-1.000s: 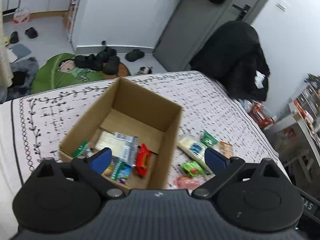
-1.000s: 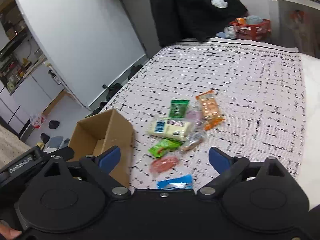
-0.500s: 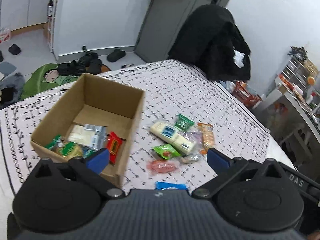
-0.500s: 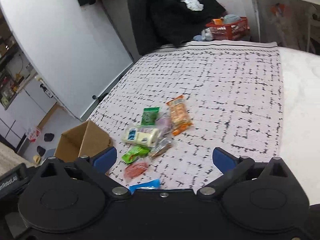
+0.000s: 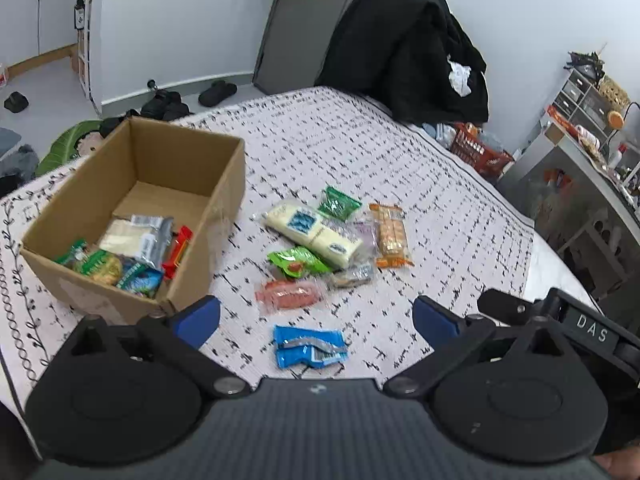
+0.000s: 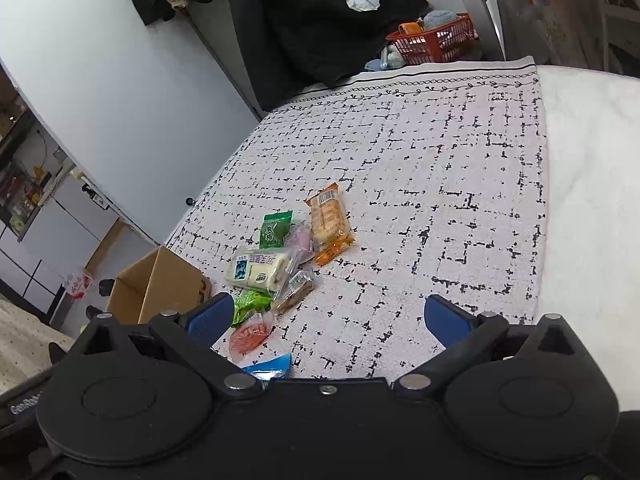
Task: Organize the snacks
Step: 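Move left tool to the blue wrapper on the sheet and grasp it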
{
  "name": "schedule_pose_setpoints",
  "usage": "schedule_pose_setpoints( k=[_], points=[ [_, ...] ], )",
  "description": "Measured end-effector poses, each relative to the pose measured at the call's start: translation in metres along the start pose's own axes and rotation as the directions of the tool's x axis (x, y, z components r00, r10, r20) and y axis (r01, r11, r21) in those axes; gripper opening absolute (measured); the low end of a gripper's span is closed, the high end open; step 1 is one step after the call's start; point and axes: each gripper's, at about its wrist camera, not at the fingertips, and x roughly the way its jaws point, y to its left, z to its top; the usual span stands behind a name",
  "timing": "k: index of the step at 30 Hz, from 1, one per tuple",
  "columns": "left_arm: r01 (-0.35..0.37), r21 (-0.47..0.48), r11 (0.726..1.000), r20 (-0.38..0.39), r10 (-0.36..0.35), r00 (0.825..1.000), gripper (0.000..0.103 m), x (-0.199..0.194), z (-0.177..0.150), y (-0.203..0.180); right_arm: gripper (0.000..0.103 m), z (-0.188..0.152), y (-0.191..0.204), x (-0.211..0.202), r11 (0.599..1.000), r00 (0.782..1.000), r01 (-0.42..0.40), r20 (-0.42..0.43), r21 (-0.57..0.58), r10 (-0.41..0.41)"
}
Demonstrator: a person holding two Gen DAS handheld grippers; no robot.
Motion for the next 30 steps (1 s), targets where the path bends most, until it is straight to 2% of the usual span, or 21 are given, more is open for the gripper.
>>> schedule_pose_setpoints(
  k=[3,11,14,18,22,28,30],
  points=[
    [-0.006,-0.003,1.000,-0.027,0.006,1.000,0.100,0.011,-0.006,-0.003,0.102,0.000,-0.004,0.004,1.000,1.000,-0.011,-0.009,0.010,0.012],
    [0.002,-0.027,1.000,-0.072,-0.004,0.997,0.088,0.040,-0.020,-0.003,0.085,0.001,-0.018,0.026,0.993,0.997,-0.055,-0.054,0.101,0.060],
    [-0.011,-0.026,1.000,-0.081,0.009,0.997,0.081,0.050,-0.022,-0.002,0.083,0.000,-0.017,0.036,0.992,0.996,-0.056,-0.056,0.109,0.063],
    [-0.031,-0.042,0.999,-0.101,0.026,0.995,0.063,0.063,-0.024,0.003,0.081,0.000,-0.015,0.048,0.992,0.993,-0.073,-0.082,0.103,0.082],
    [-0.042,-0.046,0.998,-0.127,0.036,0.991,0.054,0.078,-0.026,0.007,0.080,-0.001,-0.009,0.060,0.994,0.990,-0.078,-0.109,0.071,0.086],
    [-0.075,-0.043,0.996,-0.152,0.068,0.986,0.052,0.096,-0.030,0.011,0.064,-0.001,-0.009,0.083,0.993,0.979,-0.087,-0.177,0.081,0.100],
    [-0.081,-0.047,0.996,-0.167,0.072,0.983,0.052,0.103,-0.031,0.012,0.063,-0.002,-0.009,0.091,0.993,0.976,-0.088,-0.192,0.085,0.103]
  ],
)
